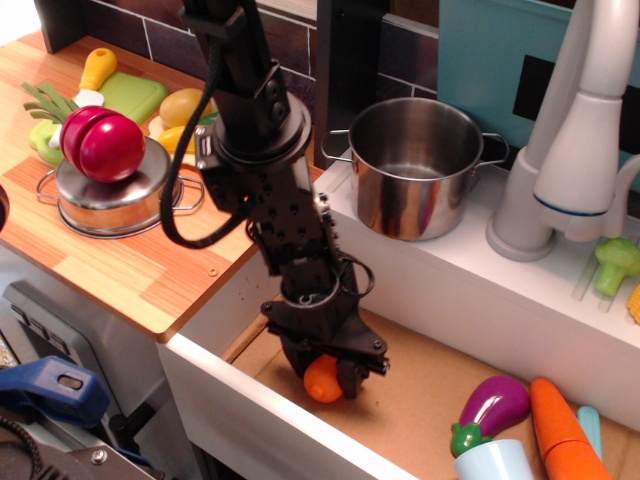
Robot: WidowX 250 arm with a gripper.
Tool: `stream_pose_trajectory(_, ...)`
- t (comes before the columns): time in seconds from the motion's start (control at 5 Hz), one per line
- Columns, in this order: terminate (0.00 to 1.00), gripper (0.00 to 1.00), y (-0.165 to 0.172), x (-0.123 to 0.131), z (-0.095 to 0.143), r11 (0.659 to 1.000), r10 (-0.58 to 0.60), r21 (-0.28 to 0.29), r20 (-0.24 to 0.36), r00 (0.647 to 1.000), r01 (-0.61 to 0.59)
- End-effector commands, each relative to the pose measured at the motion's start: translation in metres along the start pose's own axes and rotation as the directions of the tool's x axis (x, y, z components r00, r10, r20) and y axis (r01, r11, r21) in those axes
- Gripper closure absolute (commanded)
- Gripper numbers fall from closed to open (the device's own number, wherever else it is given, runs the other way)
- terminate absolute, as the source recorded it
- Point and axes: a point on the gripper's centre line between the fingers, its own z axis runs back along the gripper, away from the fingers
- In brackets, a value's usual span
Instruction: Put carrot in pot or pan
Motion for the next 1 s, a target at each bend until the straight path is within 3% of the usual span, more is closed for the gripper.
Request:
stream_pose_trajectory(0.0, 0.00, 1.00, 0.003, 0.011, 0.064, 0.994, -0.025, 0.104, 0.025, 0.999, 0.022)
stream_pose_trajectory(0.4, 0.00, 1.00, -0.008, 0.021, 0.125, 0.965, -0.071, 0.256, 0.079, 0.994, 0.049)
stream_pose_trajectory(0.8, 0.00, 1.00, -0.018, 0.037, 0.164, 0.937, -0.198, 0.321, 0.171, 0.965, 0.135)
